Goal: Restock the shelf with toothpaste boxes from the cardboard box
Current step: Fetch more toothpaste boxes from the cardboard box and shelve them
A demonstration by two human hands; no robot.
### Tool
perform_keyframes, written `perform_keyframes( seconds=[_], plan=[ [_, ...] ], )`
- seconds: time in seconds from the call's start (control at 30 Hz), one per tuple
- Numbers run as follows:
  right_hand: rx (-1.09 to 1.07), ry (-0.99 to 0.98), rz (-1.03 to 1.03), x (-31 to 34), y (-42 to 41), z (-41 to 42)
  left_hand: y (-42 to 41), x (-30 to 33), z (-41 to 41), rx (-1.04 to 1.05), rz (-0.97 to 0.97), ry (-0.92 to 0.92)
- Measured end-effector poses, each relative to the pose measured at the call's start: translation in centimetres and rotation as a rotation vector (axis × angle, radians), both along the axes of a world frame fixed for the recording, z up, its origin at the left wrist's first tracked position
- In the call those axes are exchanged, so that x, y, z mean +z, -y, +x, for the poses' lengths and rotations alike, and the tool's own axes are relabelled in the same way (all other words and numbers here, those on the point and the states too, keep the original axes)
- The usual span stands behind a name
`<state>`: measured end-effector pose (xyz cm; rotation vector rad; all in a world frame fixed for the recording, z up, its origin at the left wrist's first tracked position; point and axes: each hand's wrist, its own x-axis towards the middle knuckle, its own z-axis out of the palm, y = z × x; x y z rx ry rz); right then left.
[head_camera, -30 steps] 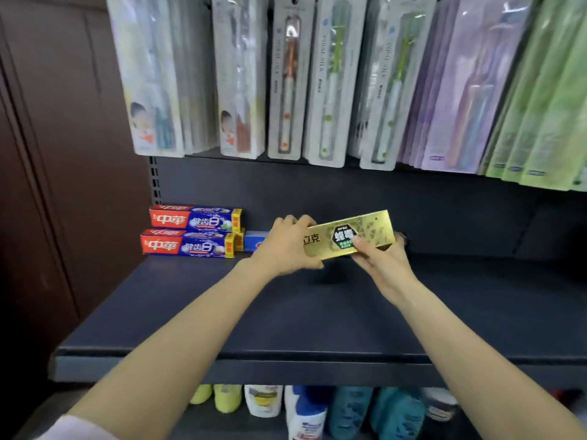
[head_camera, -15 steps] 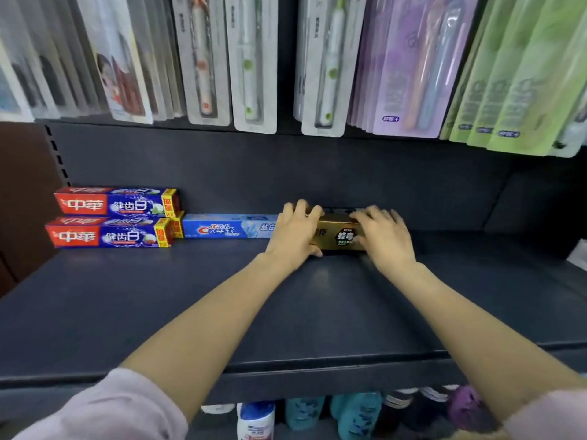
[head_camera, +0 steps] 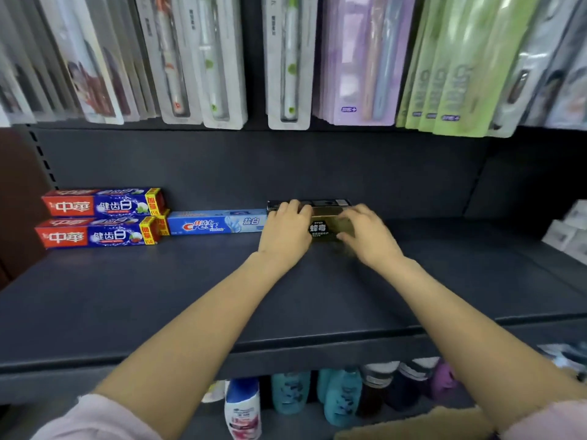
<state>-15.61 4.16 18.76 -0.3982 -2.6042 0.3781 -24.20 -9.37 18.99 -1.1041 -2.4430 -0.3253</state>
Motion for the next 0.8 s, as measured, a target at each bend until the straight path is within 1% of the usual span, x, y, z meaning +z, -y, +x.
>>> perform_keyframes(
  seconds=[0.07,0.13,0.23,0.3,0.4,0.53,0.63,0.8],
  plan=[
    [0.038,-0.051,-0.068,0.0,0.0,2.6,-0.5,0.3,2.6,-0.017,0.052,0.018],
    [0.067,-0.065,-0.095,-0.1,-0.4,6.0,-1.1,0.2,6.2,-0.053,0.098,0.078],
    [0.101,-0.033,-0.108,-0.6,-1.3,11.4,-1.8,-0.2,12.1,-0.110,0.199,0.235],
    [0.114,-0.008,-0.139,-1.0,-2.0,15.6,-2.4,-0.9,16.4,-0.116,0.226,0.294],
    [0.122,0.044,-0.209,-2.0,-3.2,21.4,-3.5,-2.6,22.0,-0.114,0.165,0.367],
    [0.131,0.234,-0.190,-4.7,-5.1,27.0,-5.6,-5.8,26.9,-0.068,0.034,0.484],
    [0.096,0.380,-0.213,-8.0,-7.1,29.5,-7.3,-8.4,28.9,-0.047,-0.072,0.567],
    [0.025,0.565,-0.237,-14.1,-11.0,32.4,-10.2,-13.6,30.9,-0.022,-0.180,0.764]
  ],
)
